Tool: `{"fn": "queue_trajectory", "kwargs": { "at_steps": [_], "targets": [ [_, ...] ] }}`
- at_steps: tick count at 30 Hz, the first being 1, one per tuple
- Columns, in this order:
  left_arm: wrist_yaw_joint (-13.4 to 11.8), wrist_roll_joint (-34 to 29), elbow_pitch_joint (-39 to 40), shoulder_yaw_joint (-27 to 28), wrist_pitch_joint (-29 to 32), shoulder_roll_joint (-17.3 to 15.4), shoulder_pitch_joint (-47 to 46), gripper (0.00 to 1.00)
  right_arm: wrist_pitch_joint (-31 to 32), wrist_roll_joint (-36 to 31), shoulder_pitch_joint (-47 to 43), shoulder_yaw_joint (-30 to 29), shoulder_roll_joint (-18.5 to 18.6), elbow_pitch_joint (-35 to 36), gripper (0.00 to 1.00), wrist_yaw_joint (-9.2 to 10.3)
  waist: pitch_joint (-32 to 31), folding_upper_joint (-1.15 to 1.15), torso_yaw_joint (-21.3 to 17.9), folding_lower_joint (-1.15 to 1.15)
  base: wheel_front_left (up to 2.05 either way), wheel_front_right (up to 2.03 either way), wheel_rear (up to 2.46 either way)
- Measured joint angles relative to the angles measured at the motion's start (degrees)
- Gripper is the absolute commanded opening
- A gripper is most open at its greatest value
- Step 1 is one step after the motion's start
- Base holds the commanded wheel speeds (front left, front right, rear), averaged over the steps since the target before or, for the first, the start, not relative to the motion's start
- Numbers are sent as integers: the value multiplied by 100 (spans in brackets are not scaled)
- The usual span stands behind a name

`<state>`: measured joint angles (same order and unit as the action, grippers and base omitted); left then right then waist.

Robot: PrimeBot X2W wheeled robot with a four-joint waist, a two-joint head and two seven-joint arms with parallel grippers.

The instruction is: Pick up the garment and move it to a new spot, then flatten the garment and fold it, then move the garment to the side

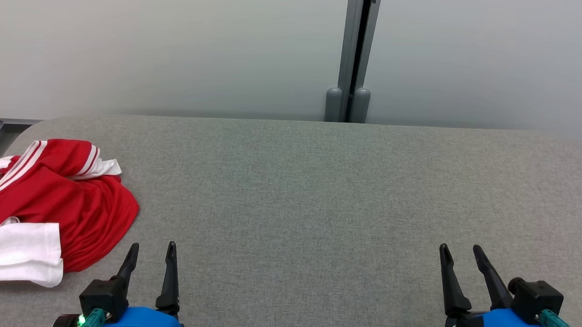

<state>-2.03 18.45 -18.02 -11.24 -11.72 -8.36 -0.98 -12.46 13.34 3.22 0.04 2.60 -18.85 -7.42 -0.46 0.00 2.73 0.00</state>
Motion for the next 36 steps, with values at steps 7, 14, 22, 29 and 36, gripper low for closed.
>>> {"fn": "queue_trajectory", "kwargs": {
  "at_steps": [7, 14, 22, 29, 36],
  "targets": [
    [-83, -152, 8, -13, -20, -3, 38, 100, -71, -252, 0, 9, 2, -11, 100, -5, -5, 0, 13, 0, 0, 0, 0],
    [-104, -163, 26, -25, -46, -26, 58, 100, -80, -328, 0, 13, 4, 31, 100, -5, 3, 0, 13, 0, 0, 0, 0],
    [-123, -137, 79, -44, -49, -46, 62, 100, -80, -322, -1, 18, 4, 40, 100, -5, 13, 0, 12, 0, 0, 0, 0],
    [-226, -111, 152, -38, -15, -65, 77, 100, -79, -354, -36, -67, 11, 98, 100, -5, -28, 0, 272, 0, 0, 0, 0],
    [-281, -99, 246, -52, 60, -146, 90, 100, -65, -369, -103, -86, 10, 171, 100, -5, -120, 0, 984, -1, 0, 0, 0]
  ]
}}
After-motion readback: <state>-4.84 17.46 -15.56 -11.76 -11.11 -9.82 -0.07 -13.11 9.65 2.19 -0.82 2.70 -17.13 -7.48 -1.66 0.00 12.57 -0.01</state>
